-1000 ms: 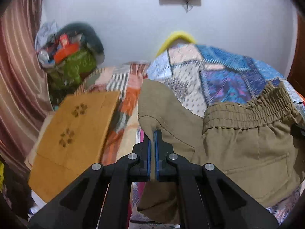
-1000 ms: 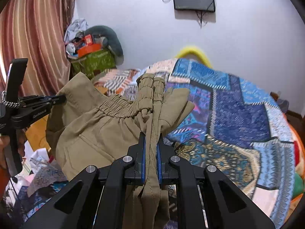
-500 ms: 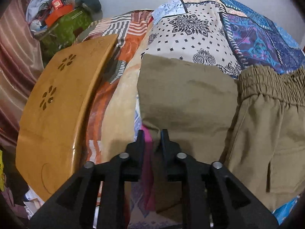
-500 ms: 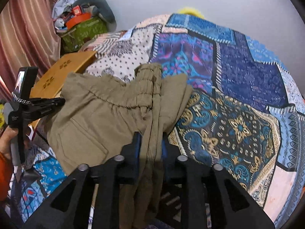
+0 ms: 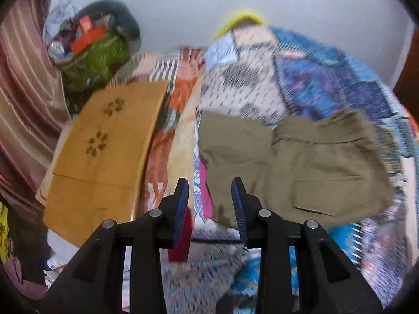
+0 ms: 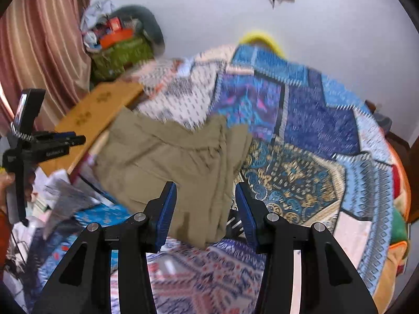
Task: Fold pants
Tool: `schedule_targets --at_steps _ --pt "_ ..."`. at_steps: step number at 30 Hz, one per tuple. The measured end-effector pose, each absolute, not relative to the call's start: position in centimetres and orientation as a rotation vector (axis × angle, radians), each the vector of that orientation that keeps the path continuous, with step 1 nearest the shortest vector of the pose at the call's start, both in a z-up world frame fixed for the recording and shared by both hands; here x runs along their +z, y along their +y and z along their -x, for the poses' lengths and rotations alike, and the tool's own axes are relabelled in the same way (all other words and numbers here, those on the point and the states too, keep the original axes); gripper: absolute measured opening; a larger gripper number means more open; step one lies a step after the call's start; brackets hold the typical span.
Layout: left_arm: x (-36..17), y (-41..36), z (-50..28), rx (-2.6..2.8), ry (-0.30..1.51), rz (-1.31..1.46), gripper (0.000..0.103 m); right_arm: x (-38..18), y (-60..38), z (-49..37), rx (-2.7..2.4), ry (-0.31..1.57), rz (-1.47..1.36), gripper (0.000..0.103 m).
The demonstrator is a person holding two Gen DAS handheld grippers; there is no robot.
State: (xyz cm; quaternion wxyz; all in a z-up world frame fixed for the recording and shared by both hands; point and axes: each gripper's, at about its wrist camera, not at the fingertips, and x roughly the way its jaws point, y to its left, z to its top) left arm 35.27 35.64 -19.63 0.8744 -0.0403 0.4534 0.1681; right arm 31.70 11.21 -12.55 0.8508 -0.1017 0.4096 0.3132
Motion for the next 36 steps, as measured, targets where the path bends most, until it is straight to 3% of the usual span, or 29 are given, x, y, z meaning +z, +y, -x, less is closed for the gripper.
schedule_targets --at_steps 6,16,28,36 --pt "-11.0 31.5 -29.2 0.299 0.775 0.083 0.041 -5.7 9.4 -26.6 0.694 0.71 0.173 0.043" --pt "-0.5 24.8 -17.3 0.247 0.51 0.058 0.043 3.0 6.6 -16.2 0.727 0.431 0.151 0.043" --pt "3.0 18.4 -5.3 0.233 0.286 0.02 0.055 6.1 3.3 -6.8 0.772 0.218 0.08 0.043" --pt "3.0 16.0 -1.4 0.232 0.2 0.026 0.083 5.4 2.8 -4.4 0.777 0.192 0.04 0.044"
